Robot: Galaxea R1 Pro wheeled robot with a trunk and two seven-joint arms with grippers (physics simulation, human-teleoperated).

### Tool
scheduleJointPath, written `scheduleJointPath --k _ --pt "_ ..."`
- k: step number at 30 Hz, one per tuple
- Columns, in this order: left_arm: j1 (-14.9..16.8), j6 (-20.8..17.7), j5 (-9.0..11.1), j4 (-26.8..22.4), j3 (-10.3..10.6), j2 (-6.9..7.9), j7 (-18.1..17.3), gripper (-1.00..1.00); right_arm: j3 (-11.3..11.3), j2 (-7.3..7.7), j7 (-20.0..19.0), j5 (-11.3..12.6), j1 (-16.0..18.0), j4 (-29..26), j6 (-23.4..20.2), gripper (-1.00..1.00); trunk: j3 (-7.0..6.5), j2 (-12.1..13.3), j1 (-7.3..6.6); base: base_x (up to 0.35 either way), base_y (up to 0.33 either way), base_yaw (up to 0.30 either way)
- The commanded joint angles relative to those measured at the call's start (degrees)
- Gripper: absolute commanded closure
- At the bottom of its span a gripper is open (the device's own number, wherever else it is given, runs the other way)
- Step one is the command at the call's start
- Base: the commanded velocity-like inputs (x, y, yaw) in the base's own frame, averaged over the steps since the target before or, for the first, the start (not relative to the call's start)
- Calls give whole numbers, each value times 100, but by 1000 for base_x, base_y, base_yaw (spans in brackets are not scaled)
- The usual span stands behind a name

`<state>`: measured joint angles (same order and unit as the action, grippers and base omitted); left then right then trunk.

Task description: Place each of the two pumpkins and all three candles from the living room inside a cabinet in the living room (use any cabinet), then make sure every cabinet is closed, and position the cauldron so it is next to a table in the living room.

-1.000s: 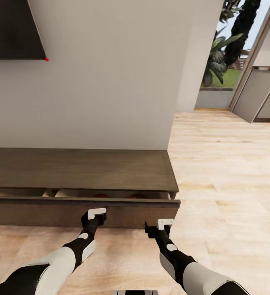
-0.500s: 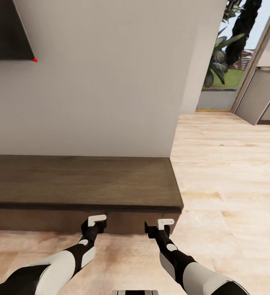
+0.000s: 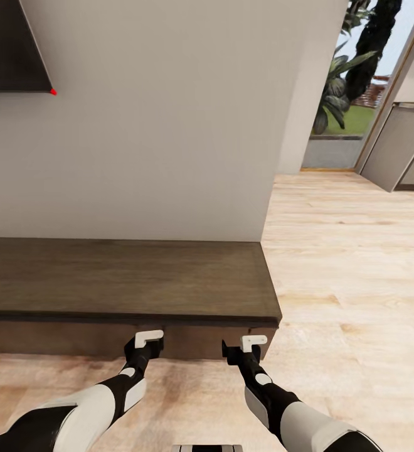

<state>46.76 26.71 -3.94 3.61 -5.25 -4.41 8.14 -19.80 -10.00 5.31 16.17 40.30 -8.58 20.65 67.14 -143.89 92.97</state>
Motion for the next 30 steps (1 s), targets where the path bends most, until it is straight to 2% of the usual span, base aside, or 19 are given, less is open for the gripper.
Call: scheduleJointPath --k 1,7,30 --pt "15 43 31 -521 -99 1 29 -100 -50 0 29 41 4 5 18 -100 4 -2 -1 0 0 0" --pt "16 39 220 -519 -99 1 26 -100 -50 0 30 42 4 5 18 -100 4 -2 -1 0 0 0" --pt "16 37 244 -519 -99 1 26 -100 -41 0 32 44 4 5 18 -100 4 -2 -1 0 0 0"
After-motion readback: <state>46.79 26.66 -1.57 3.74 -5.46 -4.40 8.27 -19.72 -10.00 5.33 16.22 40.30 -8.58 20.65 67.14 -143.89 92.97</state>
